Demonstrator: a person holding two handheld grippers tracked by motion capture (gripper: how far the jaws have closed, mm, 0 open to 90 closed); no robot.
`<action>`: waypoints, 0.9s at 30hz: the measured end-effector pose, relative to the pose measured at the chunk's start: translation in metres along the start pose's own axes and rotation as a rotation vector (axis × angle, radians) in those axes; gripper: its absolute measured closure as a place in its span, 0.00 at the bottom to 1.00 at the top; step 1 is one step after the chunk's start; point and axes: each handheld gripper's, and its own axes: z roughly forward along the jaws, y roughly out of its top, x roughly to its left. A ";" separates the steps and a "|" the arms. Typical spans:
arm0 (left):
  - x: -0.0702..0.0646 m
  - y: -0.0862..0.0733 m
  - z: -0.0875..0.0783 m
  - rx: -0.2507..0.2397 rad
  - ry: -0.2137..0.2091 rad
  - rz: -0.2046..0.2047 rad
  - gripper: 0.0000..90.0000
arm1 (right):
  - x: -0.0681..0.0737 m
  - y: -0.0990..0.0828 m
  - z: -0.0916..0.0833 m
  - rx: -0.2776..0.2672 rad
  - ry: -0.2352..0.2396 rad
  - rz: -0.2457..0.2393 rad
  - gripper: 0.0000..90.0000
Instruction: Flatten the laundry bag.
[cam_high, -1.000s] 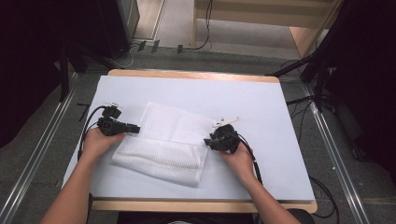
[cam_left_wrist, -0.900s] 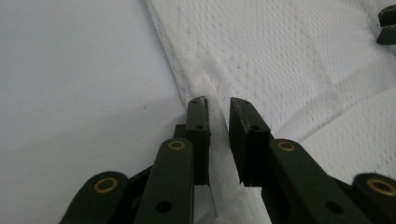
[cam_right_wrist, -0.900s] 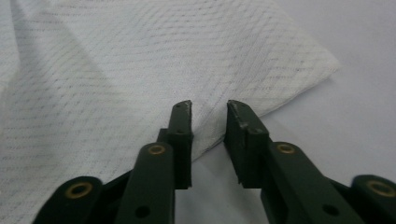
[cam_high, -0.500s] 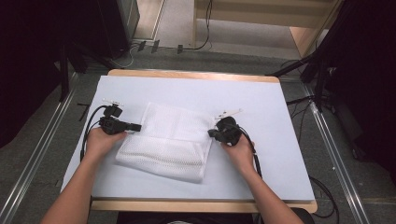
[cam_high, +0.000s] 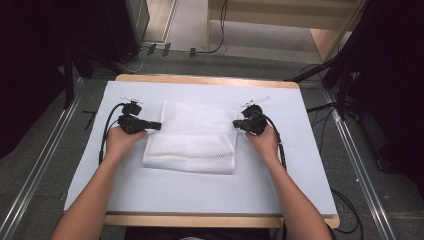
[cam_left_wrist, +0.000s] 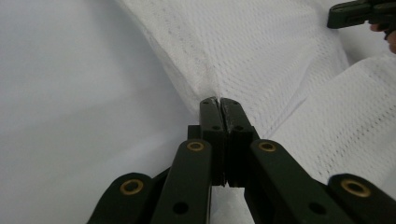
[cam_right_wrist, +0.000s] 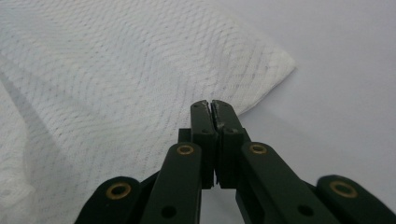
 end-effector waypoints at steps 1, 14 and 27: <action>0.000 0.002 0.001 0.000 0.004 0.006 1.00 | -0.005 0.002 0.001 0.001 -0.010 0.011 1.00; 0.003 0.008 0.001 -0.039 0.021 0.029 0.83 | -0.017 0.005 -0.006 -0.030 0.011 0.068 0.83; -0.019 -0.015 -0.022 -0.009 0.022 0.086 0.67 | 0.019 -0.004 -0.050 -0.085 0.069 0.018 0.76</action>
